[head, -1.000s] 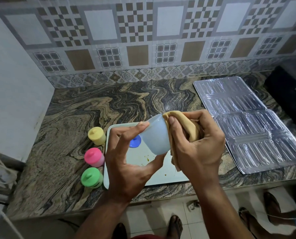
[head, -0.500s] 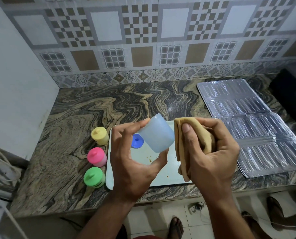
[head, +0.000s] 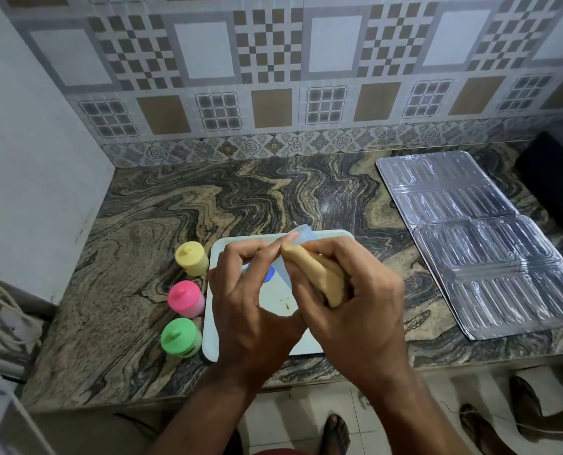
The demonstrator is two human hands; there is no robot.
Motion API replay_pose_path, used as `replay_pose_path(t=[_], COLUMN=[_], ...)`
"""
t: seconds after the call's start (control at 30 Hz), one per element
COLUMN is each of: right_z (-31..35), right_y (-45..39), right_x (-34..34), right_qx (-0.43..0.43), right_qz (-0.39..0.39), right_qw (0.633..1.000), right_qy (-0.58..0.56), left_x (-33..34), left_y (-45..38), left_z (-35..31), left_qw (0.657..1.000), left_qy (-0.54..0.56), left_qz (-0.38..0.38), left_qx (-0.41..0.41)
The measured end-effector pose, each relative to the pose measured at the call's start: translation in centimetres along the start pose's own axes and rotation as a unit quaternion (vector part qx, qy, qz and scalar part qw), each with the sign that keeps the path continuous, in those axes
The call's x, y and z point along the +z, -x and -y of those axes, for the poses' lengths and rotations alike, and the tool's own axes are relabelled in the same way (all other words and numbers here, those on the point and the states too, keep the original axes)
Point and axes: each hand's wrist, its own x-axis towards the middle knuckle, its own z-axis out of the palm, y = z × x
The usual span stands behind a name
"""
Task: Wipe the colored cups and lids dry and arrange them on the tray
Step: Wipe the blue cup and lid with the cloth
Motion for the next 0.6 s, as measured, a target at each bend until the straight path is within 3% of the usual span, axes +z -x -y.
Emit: replay_pose_path(t=[0.1,0.3,0.43,0.6], right_z=[-0.5,-2.2,-2.1,-1.7], right_y=[0.2,0.5,0.5,0.6], right_x=[-0.8,-2.1,-2.0,-1.9], right_qx=[0.018,0.106,0.085,0.049], right_qz=[0.004,-0.069,-0.063,-0.061], right_qw=[0.999,0.985,0.989,0.994], right_qy=[-0.036,-0.120,-0.100,-0.082], left_x=[-0.3,-0.2,0.5,0.7], left_y=[-0.3,-0.7,-0.4,-0.8], left_z=[0.3,1.2,0.9,1.2], left_qw=[1.000,0.996,0.978,0.979], left_qy=[0.008,0.081,0.199,0.196], left_qz=[0.004,0.003,0.014,0.020], left_qx=[-0.021,-0.035,-0.059,-0.046])
